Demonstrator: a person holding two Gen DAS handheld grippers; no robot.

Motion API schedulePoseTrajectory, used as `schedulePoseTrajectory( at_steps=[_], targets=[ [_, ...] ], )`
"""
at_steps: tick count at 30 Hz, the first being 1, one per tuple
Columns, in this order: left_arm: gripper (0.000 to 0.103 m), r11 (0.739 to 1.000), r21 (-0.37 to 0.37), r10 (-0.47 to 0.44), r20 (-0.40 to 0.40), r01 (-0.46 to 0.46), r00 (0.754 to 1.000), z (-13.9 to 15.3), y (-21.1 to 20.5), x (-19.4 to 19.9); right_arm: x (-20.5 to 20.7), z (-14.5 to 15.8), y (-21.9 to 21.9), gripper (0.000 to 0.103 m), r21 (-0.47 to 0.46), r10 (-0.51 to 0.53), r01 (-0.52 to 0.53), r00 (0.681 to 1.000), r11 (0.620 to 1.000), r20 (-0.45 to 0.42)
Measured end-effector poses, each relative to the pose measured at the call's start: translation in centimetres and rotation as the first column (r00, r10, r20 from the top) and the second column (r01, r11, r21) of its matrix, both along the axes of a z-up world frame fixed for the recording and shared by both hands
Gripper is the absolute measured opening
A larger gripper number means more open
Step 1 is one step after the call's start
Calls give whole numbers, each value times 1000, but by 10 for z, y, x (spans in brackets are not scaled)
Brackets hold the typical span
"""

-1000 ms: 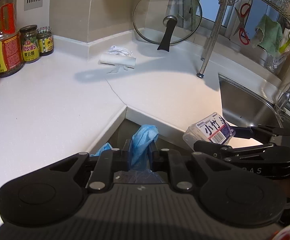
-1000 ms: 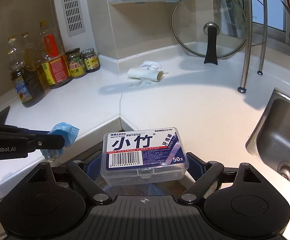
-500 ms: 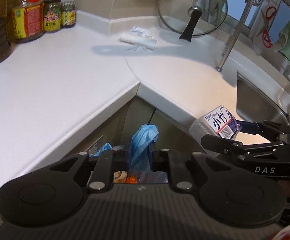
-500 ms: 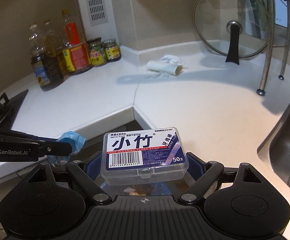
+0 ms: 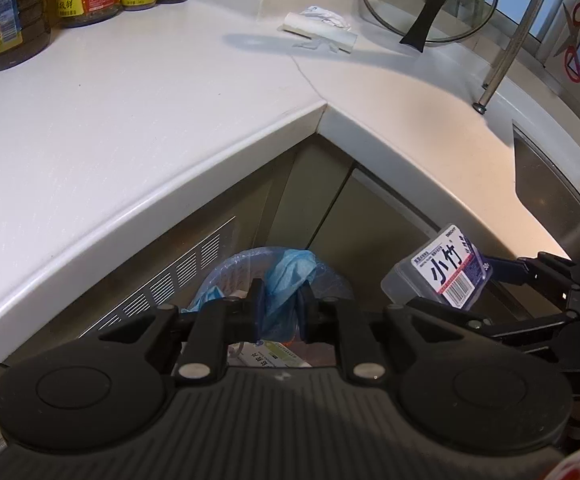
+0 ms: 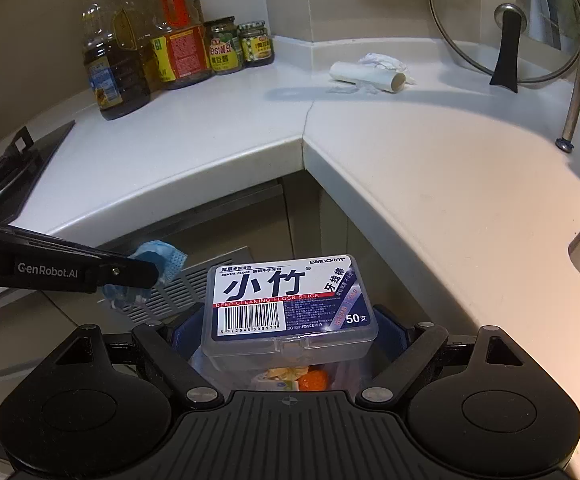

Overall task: Collect trash
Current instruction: 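Lower the blue mask and floss box into the bin opening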

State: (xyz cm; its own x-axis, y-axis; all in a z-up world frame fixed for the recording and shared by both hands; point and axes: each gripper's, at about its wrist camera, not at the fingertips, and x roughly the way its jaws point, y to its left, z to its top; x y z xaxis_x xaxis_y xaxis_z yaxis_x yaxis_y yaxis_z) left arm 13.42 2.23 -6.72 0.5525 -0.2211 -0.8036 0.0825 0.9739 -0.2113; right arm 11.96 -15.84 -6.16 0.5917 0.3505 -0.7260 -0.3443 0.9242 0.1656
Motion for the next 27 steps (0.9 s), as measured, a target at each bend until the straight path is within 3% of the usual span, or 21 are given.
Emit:
schedulePoseTrajectory(
  at_steps=[9, 27],
  targets=[
    [14, 1000, -10, 18, -41, -19, 999, -24, 2, 1, 1, -16, 2, 86, -9, -5, 5, 1000, 1000, -18],
    [14, 997, -21, 77, -129, -80, 989, -101, 0, 25, 16, -96, 12, 86, -93, 44, -51, 996, 994, -73]
  ],
)
